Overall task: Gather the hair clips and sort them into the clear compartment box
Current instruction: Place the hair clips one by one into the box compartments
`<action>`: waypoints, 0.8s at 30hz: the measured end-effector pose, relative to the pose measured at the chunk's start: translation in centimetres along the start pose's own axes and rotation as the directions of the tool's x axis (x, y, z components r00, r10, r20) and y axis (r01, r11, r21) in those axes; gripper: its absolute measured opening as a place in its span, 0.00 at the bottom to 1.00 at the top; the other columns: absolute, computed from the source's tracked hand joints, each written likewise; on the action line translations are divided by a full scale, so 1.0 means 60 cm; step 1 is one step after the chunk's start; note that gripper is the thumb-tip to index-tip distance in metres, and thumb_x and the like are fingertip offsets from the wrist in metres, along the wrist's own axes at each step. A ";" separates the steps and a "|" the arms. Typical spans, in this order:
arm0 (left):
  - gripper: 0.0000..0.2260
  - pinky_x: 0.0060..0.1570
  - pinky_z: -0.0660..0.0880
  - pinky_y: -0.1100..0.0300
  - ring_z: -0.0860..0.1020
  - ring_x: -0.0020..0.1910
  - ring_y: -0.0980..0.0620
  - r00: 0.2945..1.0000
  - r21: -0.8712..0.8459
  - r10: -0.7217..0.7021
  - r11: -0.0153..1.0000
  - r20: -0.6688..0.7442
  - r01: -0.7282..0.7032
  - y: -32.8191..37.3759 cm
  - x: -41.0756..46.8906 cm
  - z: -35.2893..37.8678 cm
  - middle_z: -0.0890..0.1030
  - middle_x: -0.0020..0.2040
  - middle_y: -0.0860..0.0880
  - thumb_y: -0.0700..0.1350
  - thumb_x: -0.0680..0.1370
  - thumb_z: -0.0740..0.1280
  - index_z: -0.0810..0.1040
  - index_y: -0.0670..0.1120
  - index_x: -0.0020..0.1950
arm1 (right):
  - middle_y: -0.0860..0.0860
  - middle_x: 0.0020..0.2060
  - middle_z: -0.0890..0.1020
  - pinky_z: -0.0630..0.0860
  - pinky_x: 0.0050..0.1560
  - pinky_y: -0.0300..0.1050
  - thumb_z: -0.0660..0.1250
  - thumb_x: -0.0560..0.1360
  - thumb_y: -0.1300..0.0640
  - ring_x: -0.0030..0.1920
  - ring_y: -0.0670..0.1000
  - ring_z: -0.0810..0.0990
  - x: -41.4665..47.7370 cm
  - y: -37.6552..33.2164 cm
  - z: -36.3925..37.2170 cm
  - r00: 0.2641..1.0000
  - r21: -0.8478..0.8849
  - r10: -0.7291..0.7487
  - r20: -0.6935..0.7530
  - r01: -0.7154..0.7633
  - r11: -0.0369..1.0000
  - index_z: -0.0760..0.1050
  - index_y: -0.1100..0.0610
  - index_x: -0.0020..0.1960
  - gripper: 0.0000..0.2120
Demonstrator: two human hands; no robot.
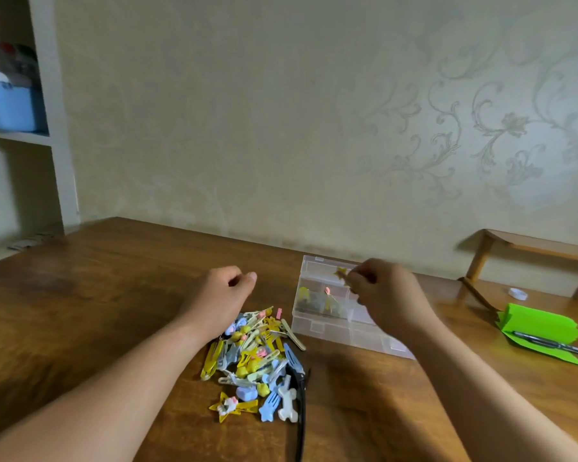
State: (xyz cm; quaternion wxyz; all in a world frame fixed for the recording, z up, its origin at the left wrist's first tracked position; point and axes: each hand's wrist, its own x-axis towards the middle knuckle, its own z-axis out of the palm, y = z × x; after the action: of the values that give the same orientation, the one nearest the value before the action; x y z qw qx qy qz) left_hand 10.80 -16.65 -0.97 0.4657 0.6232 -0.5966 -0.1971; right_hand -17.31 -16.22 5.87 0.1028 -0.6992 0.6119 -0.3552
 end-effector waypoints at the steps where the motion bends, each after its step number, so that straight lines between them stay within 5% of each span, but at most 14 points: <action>1: 0.23 0.37 0.65 0.54 0.69 0.30 0.51 1.000 -0.001 -0.004 1.000 -0.002 0.004 0.000 0.001 0.000 0.67 0.25 0.55 0.58 0.86 0.64 0.83 0.39 0.49 | 0.49 0.36 0.86 0.83 0.43 0.52 0.68 0.81 0.53 0.40 0.53 0.85 0.018 0.009 -0.003 0.999 -0.027 0.036 0.010 -0.036 0.999 0.83 0.50 0.45 0.08; 4: 0.23 0.36 0.63 0.54 0.68 0.29 0.52 1.000 -0.005 -0.009 1.000 0.004 0.009 -0.002 0.002 0.001 0.66 0.24 0.55 0.59 0.85 0.64 0.82 0.39 0.49 | 0.52 0.36 0.87 0.86 0.45 0.57 0.68 0.78 0.56 0.39 0.55 0.86 0.065 0.034 0.003 0.990 -0.132 0.111 0.085 -0.099 0.986 0.85 0.54 0.43 0.09; 8: 0.23 0.36 0.64 0.54 0.68 0.29 0.52 1.000 -0.012 -0.012 1.000 0.023 0.012 -0.003 0.002 0.001 0.67 0.23 0.56 0.59 0.85 0.64 0.82 0.39 0.49 | 0.56 0.34 0.87 0.77 0.32 0.49 0.68 0.72 0.57 0.29 0.50 0.74 0.103 0.048 0.029 0.969 -0.334 0.167 0.185 -0.098 0.938 0.85 0.62 0.46 0.10; 11: 0.23 0.37 0.66 0.54 0.72 0.30 0.49 1.000 0.004 -0.011 1.000 0.024 0.011 -0.001 0.002 0.001 0.72 0.27 0.54 0.60 0.85 0.64 0.82 0.41 0.48 | 0.54 0.40 0.88 0.83 0.36 0.50 0.68 0.69 0.56 0.31 0.50 0.78 0.115 0.048 0.044 0.961 -0.416 0.184 0.206 -0.084 0.905 0.85 0.60 0.47 0.12; 14: 0.24 0.39 0.70 0.53 0.81 0.39 0.41 1.000 0.005 0.008 1.000 0.028 -0.009 -0.001 0.001 0.000 0.85 0.40 0.44 0.63 0.83 0.62 0.82 0.44 0.47 | 0.52 0.39 0.89 0.86 0.44 0.55 0.69 0.70 0.56 0.41 0.55 0.89 0.118 0.047 0.053 0.955 -0.431 0.216 0.202 -0.111 0.895 0.86 0.59 0.46 0.10; 19: 0.22 0.38 0.67 0.54 0.73 0.33 0.50 1.000 0.015 0.002 1.000 0.020 -0.002 0.003 0.000 0.001 0.73 0.31 0.50 0.60 0.85 0.63 0.83 0.42 0.49 | 0.49 0.38 0.87 0.87 0.45 0.54 0.71 0.75 0.55 0.42 0.55 0.87 0.100 0.036 0.055 0.969 -0.394 0.171 0.178 -0.089 0.915 0.85 0.53 0.43 0.05; 24: 0.22 0.38 0.68 0.53 0.73 0.32 0.50 1.000 0.015 0.008 1.000 0.027 -0.009 0.000 0.001 0.000 0.74 0.32 0.49 0.60 0.85 0.63 0.82 0.41 0.47 | 0.45 0.37 0.84 0.82 0.39 0.48 0.66 0.79 0.52 0.38 0.51 0.83 0.059 0.019 0.037 0.996 -0.330 0.081 0.028 -0.068 0.942 0.81 0.47 0.46 0.06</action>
State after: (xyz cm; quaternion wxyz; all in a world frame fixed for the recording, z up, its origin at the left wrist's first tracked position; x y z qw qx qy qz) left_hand 10.82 -16.68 -0.95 0.4539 0.6214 -0.6068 -0.1991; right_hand -16.83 -20.41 4.89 0.0108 -0.6900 0.6862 -0.2298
